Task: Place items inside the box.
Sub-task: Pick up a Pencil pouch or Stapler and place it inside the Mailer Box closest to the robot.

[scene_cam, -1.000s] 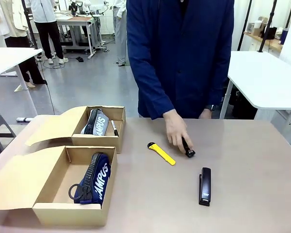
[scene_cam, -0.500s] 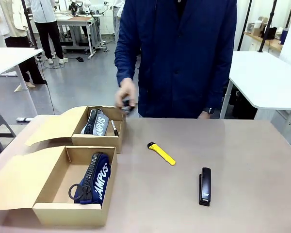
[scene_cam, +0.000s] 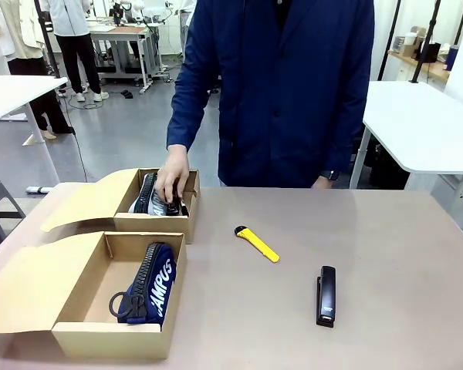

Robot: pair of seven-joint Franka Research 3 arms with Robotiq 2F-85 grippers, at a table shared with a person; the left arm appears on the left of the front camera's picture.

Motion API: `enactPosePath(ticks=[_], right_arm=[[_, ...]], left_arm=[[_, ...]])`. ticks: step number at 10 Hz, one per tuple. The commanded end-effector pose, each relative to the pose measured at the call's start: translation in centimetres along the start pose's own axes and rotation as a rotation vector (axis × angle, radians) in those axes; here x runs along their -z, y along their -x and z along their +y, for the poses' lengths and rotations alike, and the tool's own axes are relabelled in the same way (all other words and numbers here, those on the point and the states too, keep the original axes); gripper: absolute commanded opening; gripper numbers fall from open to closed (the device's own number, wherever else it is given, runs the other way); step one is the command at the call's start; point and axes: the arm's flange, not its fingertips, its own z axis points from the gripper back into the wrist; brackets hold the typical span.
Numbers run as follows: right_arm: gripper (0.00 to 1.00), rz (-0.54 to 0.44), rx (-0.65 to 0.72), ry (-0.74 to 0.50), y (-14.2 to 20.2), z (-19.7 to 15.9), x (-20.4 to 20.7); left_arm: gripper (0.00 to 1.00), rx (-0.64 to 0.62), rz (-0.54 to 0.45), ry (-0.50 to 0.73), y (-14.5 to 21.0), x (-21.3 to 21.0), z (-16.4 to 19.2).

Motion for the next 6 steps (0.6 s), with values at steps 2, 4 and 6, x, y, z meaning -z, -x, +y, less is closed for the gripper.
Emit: enactPosePath(ticks=[2, 4, 6], right_arm=[[1.0, 0.006, 0.001, 0.003, 0.2, 0.3, -0.2], [1.0, 0.001, 0.076, 0.17, -0.5, 1.1, 4.4], [1.0, 0.067, 0.138, 0.524, -3.0, 4.1, 14.8]], left_arm=[[1.0, 0.022, -0.015, 0.025, 0.0, 0.2, 0.0], [1.0, 0.022, -0.015, 0.025, 0.0, 0.2, 0.0], [1.0, 0.022, -0.015, 0.025, 0.0, 0.2, 0.0]])
